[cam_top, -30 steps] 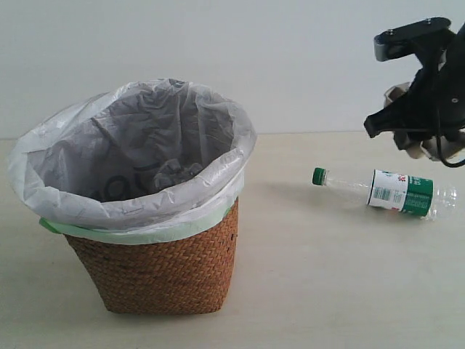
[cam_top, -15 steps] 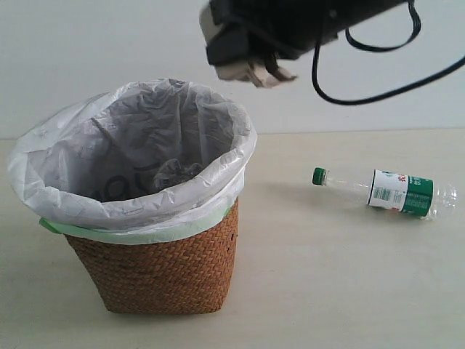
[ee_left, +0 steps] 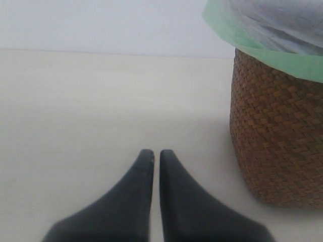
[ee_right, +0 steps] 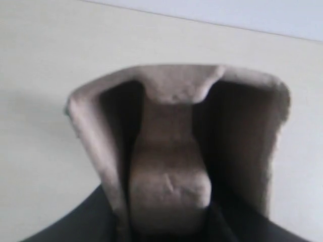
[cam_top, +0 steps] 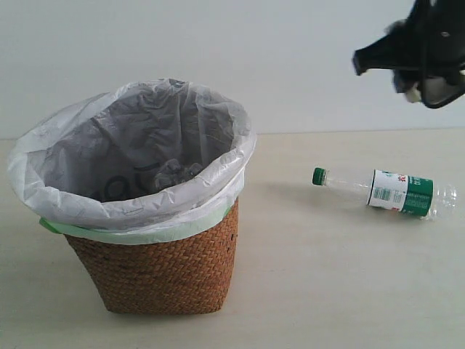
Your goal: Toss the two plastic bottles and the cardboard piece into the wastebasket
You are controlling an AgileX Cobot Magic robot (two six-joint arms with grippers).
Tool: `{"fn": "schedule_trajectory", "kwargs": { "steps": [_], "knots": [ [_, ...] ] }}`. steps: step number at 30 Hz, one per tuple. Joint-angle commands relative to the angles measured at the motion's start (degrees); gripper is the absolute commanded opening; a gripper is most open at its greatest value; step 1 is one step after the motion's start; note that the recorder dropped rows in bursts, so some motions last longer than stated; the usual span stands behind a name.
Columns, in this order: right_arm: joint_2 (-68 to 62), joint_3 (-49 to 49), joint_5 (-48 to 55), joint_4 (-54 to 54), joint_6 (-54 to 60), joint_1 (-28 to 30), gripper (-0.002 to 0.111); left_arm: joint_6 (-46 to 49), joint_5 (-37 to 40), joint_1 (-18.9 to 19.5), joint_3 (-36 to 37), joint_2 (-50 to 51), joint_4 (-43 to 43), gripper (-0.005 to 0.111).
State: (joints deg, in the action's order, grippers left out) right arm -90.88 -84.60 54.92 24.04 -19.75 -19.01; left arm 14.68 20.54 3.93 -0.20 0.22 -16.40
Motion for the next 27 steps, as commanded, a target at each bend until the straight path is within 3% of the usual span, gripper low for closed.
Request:
{"fn": "schedule_trajectory", "kwargs": {
  "steps": [1,3,5,9,11,13,15,17,18,23,27],
  "knots": [
    [0.18,0.07,2.18,3.66,-2.2,0.76,0.001,0.26,0.04,0.16,0.2,-0.22,0.17,0.004],
    [0.18,0.07,-1.4,-3.49,3.08,0.32,0.001,0.26,0.04,0.16,0.2,-0.22,0.17,0.004],
    [0.29,-0.05,-7.61,-18.79,12.02,-0.48,0.001,0.26,0.04,0.16,0.2,-0.22,0.17,0.004],
    [0.93,-0.84,-13.56,-62.61,40.8,-3.35,0.004,0.26,0.04,0.16,0.2,-0.22,0.17,0.004],
    [0.93,-2.24,-11.45,-81.94,51.43,-4.73,0.017,0.26,0.04,0.16,0.2,-0.22,0.17,0.004],
    [0.93,-3.64,-11.21,-91.54,56.53,-5.75,0.046,0.26,0.04,0.16,0.2,-0.22,0.17,0.004],
    [0.93,-5.45,-12.38,-92.29,55.34,-6.13,0.084,0.26,0.04,0.16,0.2,-0.22,0.17,0.004],
    [0.93,-6.14,-12.76,-90.47,52.44,-6.13,0.102,0.26,0.04,0.16,0.2,-0.22,0.17,0.004],
    [0.93,-6.26,-13.24,-88.2,49.51,-6.13,0.105,0.26,0.04,0.16,0.2,-0.22,0.17,0.004],
    [0.44,-6.26,-12.65,-80.81,43.96,-6.13,0.096,0.26,0.04,0.16,0.2,-0.22,0.17,0.004],
    [-1.22,-6.37,-8.06,-88.6,48.77,-7.03,0.064,0.26,0.04,0.16,0.2,-0.22,0.17,0.004]
  ]
}}
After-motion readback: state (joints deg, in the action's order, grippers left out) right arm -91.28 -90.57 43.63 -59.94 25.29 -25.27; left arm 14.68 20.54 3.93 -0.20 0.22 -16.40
